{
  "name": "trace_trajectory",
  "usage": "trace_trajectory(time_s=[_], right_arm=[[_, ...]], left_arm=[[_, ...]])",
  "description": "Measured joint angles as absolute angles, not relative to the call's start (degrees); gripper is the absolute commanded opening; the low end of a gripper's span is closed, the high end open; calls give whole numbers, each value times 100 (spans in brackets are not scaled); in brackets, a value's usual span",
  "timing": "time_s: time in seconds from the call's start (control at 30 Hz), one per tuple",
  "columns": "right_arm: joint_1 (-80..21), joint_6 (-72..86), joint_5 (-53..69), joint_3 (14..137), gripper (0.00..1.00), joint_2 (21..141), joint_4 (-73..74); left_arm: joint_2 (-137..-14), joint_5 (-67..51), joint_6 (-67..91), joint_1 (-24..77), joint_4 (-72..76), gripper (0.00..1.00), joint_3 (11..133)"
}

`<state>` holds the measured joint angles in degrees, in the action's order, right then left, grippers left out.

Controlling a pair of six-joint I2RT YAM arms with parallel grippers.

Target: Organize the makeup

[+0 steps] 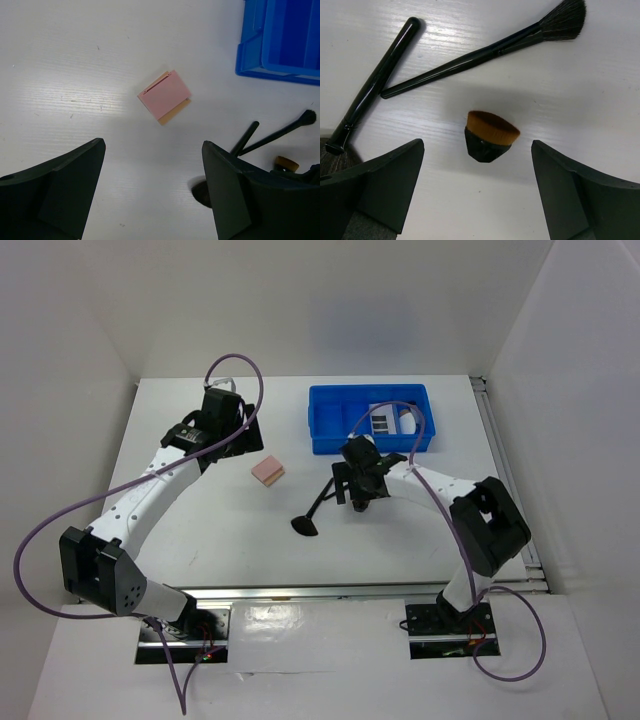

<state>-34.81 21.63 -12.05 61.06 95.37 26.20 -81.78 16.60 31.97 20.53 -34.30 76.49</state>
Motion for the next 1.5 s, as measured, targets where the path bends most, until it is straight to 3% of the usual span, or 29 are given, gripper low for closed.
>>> trace_trajectory(time_s=[0.67,1.33,1.5], right_arm=[[-3461,1973,-1022,6112,94,9955,2635],[-3413,3437,-552,6121,98,9996,2794],[-3413,3492,-585,6123,93,10020,2775]], left_arm=[[-8178,1660,3197,2053,-3428,92,7647],[-8178,1660,3197,2053,-3428,92,7647],[-8178,1662,3197,2056,-3428,92,7647]])
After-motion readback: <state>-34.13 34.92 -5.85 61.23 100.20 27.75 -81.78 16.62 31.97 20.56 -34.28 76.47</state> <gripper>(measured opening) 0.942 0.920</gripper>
